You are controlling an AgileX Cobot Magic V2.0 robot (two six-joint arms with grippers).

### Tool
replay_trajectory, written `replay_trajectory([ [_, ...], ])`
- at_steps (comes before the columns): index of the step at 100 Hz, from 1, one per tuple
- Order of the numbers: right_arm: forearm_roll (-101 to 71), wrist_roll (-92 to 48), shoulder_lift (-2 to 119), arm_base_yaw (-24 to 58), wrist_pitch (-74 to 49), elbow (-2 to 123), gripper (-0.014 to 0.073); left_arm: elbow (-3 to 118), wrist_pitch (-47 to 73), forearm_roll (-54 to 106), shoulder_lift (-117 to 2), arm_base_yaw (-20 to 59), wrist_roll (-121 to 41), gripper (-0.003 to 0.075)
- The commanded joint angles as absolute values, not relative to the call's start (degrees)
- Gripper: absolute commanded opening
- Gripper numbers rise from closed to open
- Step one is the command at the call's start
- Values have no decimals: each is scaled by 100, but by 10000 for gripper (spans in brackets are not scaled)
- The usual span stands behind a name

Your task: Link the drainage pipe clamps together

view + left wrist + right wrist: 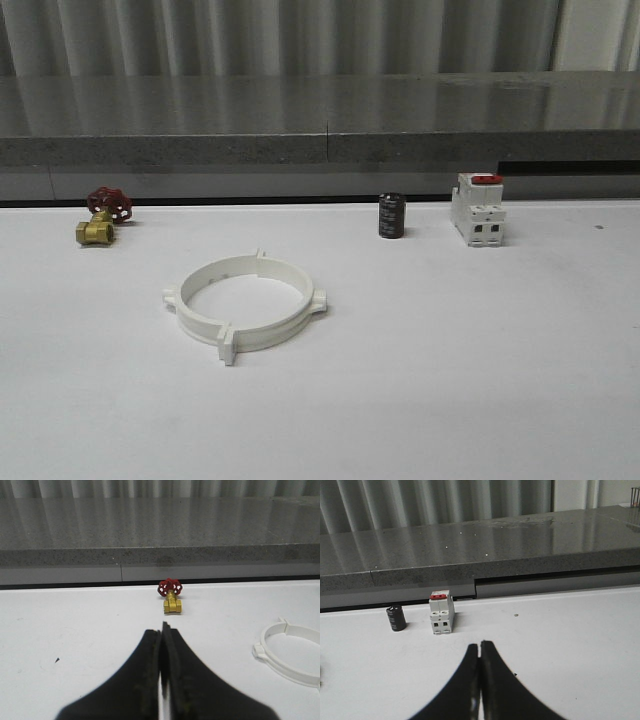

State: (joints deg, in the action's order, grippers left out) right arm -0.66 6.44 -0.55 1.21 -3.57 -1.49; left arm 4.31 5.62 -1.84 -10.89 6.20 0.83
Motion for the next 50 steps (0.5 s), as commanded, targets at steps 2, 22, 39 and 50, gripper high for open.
replay_trajectory([
  [2,0,591,-165,117,107,-59,-66,305,0,-208,-838,597,100,-21],
  [22,0,591,-165,117,107,-59,-66,-130,-59,-298,-194,597,148,-21],
  [39,0,591,-165,117,102,-59,-66,-260,-111,-306,181,597,148,-21],
  [50,0,591,-165,117,95,-59,-66,-260,-121,-333,181,597,148,-21],
])
